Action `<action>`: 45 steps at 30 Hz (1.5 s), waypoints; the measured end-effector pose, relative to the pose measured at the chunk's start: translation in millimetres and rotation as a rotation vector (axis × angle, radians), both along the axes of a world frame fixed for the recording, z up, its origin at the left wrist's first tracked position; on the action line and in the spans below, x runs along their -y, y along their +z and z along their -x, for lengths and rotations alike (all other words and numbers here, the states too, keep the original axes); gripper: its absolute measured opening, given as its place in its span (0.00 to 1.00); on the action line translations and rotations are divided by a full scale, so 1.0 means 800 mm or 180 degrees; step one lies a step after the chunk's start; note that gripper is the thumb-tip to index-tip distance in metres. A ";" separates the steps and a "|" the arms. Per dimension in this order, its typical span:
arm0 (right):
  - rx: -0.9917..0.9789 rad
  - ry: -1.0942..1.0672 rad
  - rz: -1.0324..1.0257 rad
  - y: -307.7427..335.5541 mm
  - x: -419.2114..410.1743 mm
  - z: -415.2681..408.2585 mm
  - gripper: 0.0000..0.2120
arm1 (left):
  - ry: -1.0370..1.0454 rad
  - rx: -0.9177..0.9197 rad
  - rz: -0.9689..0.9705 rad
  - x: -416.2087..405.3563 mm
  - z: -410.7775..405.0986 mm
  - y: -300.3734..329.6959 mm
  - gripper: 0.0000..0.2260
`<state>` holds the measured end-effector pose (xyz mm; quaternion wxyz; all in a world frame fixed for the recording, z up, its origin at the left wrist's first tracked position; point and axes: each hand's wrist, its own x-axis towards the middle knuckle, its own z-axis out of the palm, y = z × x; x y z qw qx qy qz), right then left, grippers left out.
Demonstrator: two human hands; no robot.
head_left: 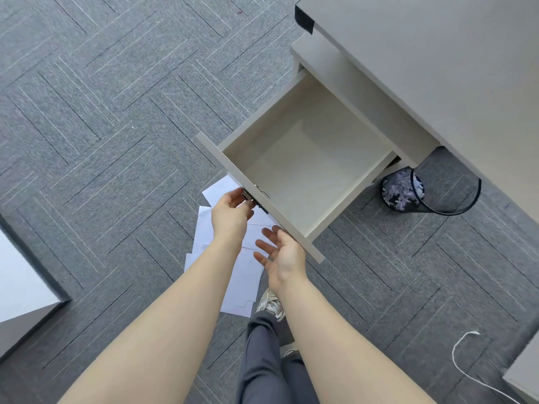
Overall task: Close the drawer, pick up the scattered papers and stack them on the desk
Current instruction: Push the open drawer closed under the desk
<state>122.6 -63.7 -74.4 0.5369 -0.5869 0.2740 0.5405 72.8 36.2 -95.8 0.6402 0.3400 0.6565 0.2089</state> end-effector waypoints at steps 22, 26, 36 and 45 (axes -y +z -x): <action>0.0604 -0.0128 -0.0082 -0.020 -0.037 -0.166 0.09 | -0.0426 -0.0098 -0.0414 -0.045 -0.174 -0.027 0.12; 0.0764 -0.0084 -0.0074 -0.023 -0.041 -0.192 0.12 | -0.0495 -0.0214 -0.0512 -0.054 -0.202 -0.033 0.14; 0.0918 -0.0041 -0.0119 -0.028 -0.051 -0.241 0.13 | -0.0575 -0.0382 -0.0756 -0.071 -0.255 -0.036 0.10; 0.0952 -0.0172 -0.0193 -0.031 -0.059 -0.270 0.13 | -0.0723 -0.0367 -0.0749 -0.079 -0.283 -0.036 0.10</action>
